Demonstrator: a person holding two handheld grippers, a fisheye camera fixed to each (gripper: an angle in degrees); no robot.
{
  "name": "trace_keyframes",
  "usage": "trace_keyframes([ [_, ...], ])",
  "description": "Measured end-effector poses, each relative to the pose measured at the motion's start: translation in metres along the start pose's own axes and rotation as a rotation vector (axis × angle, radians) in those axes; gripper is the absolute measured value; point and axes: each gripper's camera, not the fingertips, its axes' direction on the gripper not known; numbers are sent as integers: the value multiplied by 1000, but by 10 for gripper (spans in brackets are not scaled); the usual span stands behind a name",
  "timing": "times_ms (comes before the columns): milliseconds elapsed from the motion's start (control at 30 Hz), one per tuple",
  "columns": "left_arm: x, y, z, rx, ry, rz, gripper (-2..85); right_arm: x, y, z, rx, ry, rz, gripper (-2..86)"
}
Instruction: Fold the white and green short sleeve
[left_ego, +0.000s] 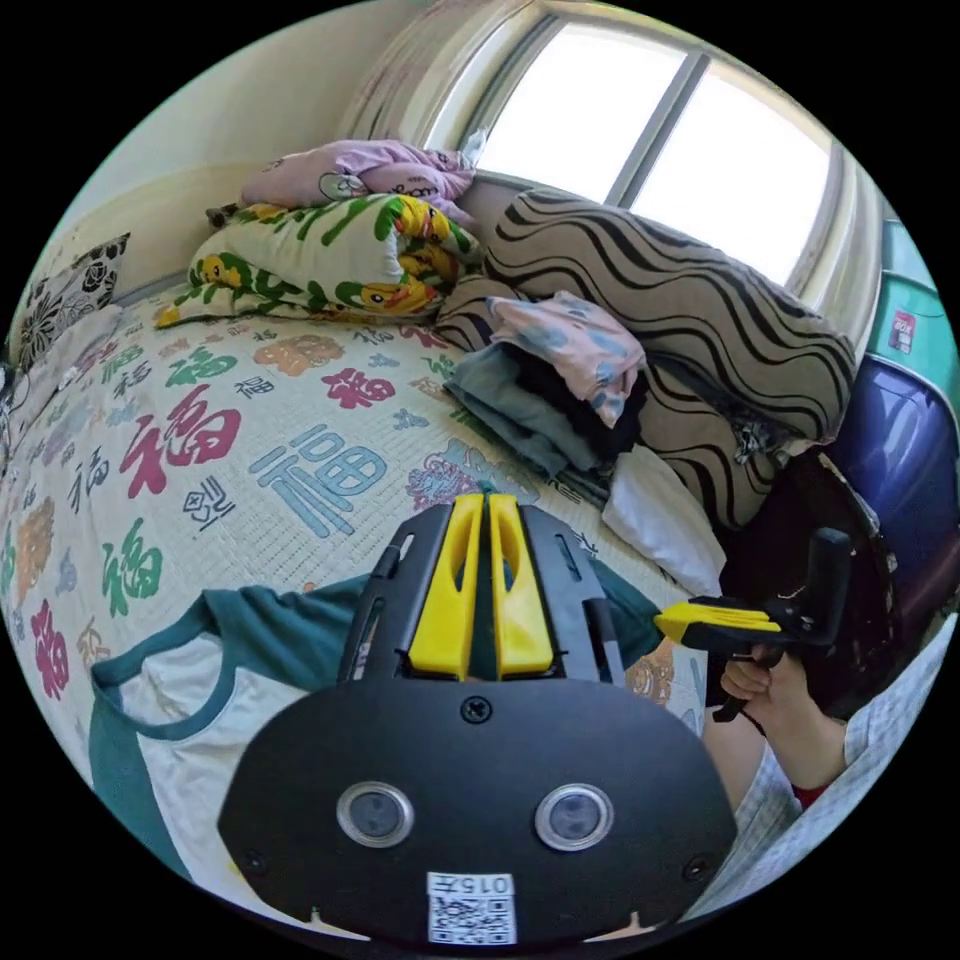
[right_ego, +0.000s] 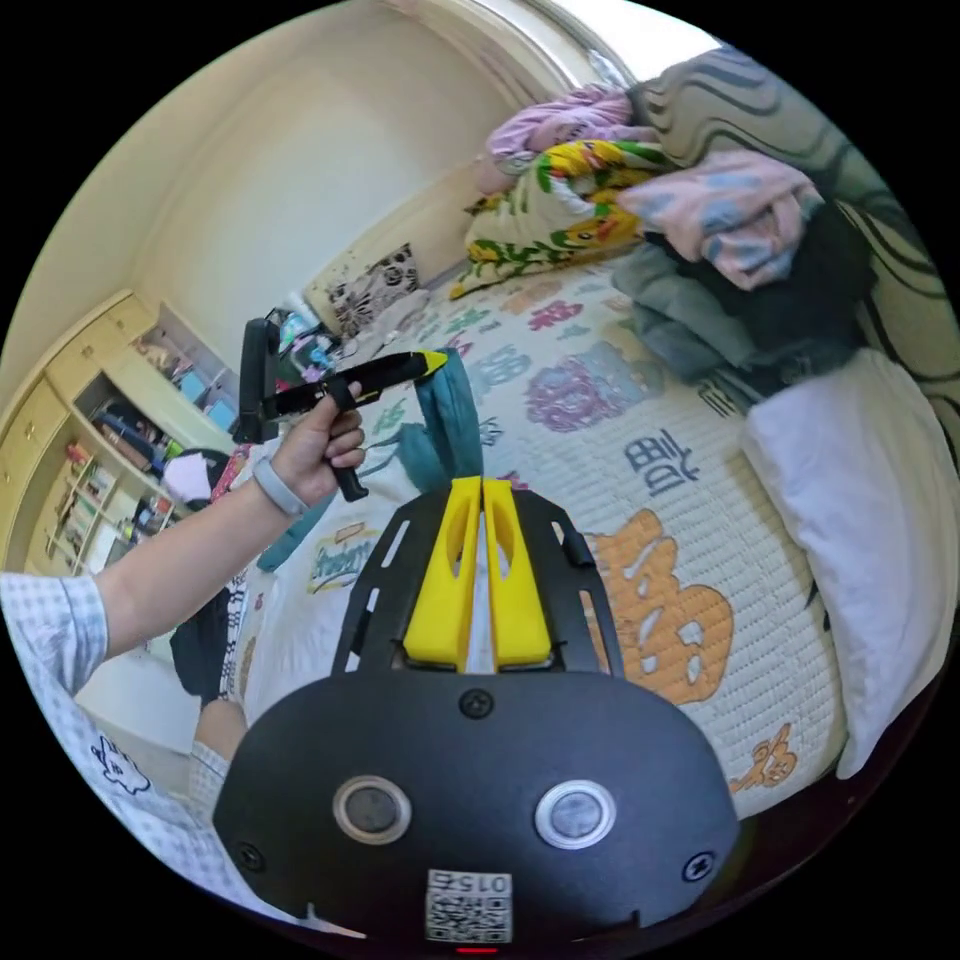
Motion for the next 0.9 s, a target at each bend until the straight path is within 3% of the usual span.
trace_keyframes([
  [167, -71, 90, -129, 107, -31, -193, 8, -75, 32, 69, -158, -59, -214, -4],
  [367, -122, 170, -199, 29, -94, -399, 78, -99, 83, 152, -363, 28, -264, -3],
  [633, -90, 119, -263, 79, -127, -232, 88, -90, 81, 208, -315, 25, -244, -4],
  [733, -88, 94, -265, -3, -146, -222, 82, -100, 90, 254, -398, 34, -301, -5],
  [833, -109, 91, -263, -215, -235, -322, 71, -106, 113, 302, -545, 98, -339, -7],
  [900, -109, 90, -281, -206, -270, -277, 60, -103, 127, 318, -550, 115, -322, -8],
])
